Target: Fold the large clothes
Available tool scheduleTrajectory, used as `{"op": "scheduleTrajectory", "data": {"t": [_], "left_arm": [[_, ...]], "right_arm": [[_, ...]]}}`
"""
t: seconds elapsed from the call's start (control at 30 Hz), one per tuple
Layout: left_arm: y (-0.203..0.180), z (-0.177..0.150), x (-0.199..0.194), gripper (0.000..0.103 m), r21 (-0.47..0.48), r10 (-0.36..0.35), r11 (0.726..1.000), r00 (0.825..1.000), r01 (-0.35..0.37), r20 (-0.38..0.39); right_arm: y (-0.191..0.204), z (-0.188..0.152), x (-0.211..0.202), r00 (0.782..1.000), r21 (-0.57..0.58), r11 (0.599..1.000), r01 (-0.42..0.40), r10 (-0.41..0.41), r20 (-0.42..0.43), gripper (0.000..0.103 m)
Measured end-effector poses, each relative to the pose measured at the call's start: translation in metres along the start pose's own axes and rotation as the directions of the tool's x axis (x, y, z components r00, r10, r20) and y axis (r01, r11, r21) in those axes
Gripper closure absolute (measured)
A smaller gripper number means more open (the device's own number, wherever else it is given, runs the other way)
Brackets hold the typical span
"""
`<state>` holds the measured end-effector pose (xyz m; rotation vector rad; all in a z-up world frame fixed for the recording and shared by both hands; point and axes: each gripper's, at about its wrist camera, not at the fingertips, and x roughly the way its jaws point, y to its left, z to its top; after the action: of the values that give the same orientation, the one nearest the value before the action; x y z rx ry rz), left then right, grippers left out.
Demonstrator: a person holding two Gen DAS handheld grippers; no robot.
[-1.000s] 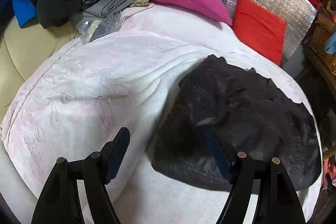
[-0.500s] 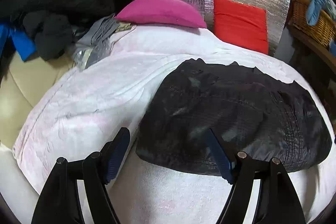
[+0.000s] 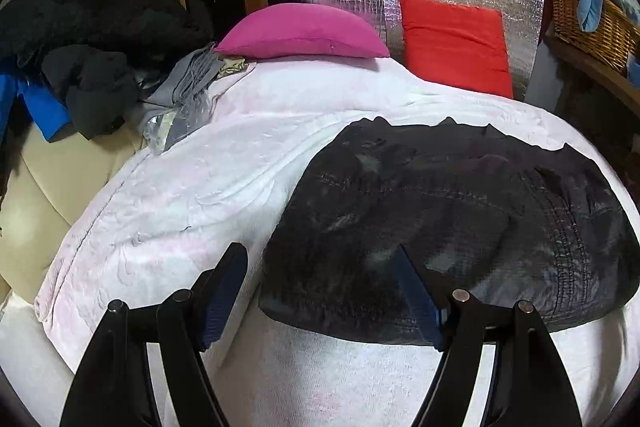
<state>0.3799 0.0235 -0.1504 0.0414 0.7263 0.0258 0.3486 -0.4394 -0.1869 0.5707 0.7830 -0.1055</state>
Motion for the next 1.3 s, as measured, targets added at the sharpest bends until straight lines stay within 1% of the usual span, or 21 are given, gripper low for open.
{"op": "scheduleTrajectory", "data": {"t": [0.17,0.23,0.33,0.43,0.47,0.53,0.57,0.63,0.67,0.77,0.83,0.9,0.93,0.97,1.0,1.07,1.1,1.17,1.23,1.27,1.3], "left_arm": [[-0.002,-0.001,-0.002,0.027,0.006,0.001,1.0,1.0,-0.001,0.007],[-0.003,-0.001,-0.002,0.027,0.006,-0.001,1.0,1.0,0.001,0.005],[-0.008,-0.002,-0.003,0.027,0.018,-0.001,1.0,1.0,0.001,0.005],[-0.011,-0.004,0.002,0.027,0.043,0.001,0.999,1.0,0.0,-0.01],[-0.012,-0.006,0.009,0.027,0.049,-0.009,0.999,0.999,0.011,-0.044],[-0.011,-0.01,0.026,0.026,0.035,-0.048,0.998,0.989,0.053,-0.136],[-0.009,-0.015,0.04,0.026,0.01,-0.084,0.996,0.973,0.088,-0.215],[-0.001,-0.02,0.054,0.026,-0.063,-0.14,0.99,0.946,0.127,-0.293],[0.004,-0.02,0.054,0.026,-0.098,-0.163,0.985,0.943,0.14,-0.29],[0.013,-0.016,0.045,0.026,-0.127,-0.189,0.979,0.947,0.161,-0.26],[0.017,-0.017,0.042,0.026,-0.151,-0.212,0.972,0.944,0.178,-0.255],[0.023,-0.022,0.042,0.026,-0.196,-0.263,0.957,0.924,0.213,-0.279],[0.025,-0.026,0.044,0.026,-0.235,-0.31,0.941,0.902,0.245,-0.301],[0.028,-0.03,0.047,0.026,-0.285,-0.366,0.917,0.874,0.28,-0.32],[0.028,-0.032,0.048,0.026,-0.323,-0.406,0.897,0.852,0.303,-0.329],[0.029,-0.037,0.051,0.026,-0.409,-0.493,0.844,0.803,0.348,-0.334],[0.029,-0.039,0.05,0.026,-0.436,-0.517,0.825,0.791,0.36,-0.325],[0.031,-0.041,0.05,0.025,-0.495,-0.559,0.783,0.775,0.378,-0.293],[0.035,-0.04,0.055,0.02,-0.539,-0.578,0.754,0.769,0.377,-0.272],[0.037,-0.041,0.059,0.02,-0.574,-0.588,0.731,0.768,0.369,-0.255],[0.038,-0.042,0.061,0.02,-0.596,-0.593,0.716,0.767,0.363,-0.244]], "right_arm": [[0.004,-0.004,-0.028,0.994,-0.026,0.996,-0.084,0.086,0.069,0.058],[0.01,-0.006,-0.035,0.99,-0.043,0.993,-0.11,0.113,0.085,0.056],[0.016,-0.008,-0.026,0.994,-0.049,0.994,-0.094,0.097,0.049,0.054],[0.013,-0.01,0.001,0.996,-0.034,0.998,-0.055,0.053,-0.074,0.051],[0.011,-0.011,0.004,0.995,-0.03,0.998,-0.052,0.049,-0.09,0.051],[0.009,-0.01,0.002,0.993,-0.024,0.997,-0.078,0.076,-0.091,0.05],[0.006,-0.01,0.001,0.991,-0.013,0.996,-0.092,0.091,-0.094,0.046],[-0.003,-0.01,-0.006,0.987,0.041,0.991,-0.13,0.134,-0.092,0.044],[-0.007,-0.01,-0.009,0.986,0.054,0.989,-0.14,0.144,-0.086,0.044],[-0.018,-0.011,-0.019,0.983,0.083,0.983,-0.164,0.17,-0.074,0.042],[-0.025,-0.013,-0.023,0.972,0.126,0.971,-0.206,0.217,-0.086,0.042],[-0.033,-0.016,-0.023,0.953,0.179,0.95,-0.256,0.279,-0.115,0.038],[-0.035,-0.018,-0.022,0.946,0.195,0.943,-0.271,0.298,-0.126,0.037],[-0.037,-0.021,-0.021,0.937,0.218,0.933,-0.287,0.32,-0.138,0.036],[-0.039,-0.025,-0.019,0.924,0.25,0.918,-0.307,0.35,-0.153,0.036],[-0.041,-0.031,-0.012,0.903,0.301,0.896,-0.326,0.389,-0.181,0.033],[-0.043,-0.035,-0.009,0.896,0.321,0.888,-0.331,0.402,-0.189,0.032],[-0.042,-0.04,-0.002,0.883,0.351,0.872,-0.341,0.425,-0.198,0.031],[-0.04,-0.045,0.009,0.884,0.378,0.868,-0.321,0.418,-0.21,0.029],[-0.039,-0.047,0.015,0.884,0.395,0.866,-0.308,0.414,-0.217,0.029],[-0.038,-0.048,0.021,0.877,0.418,0.852,-0.317,0.431,-0.213,0.029]]}}
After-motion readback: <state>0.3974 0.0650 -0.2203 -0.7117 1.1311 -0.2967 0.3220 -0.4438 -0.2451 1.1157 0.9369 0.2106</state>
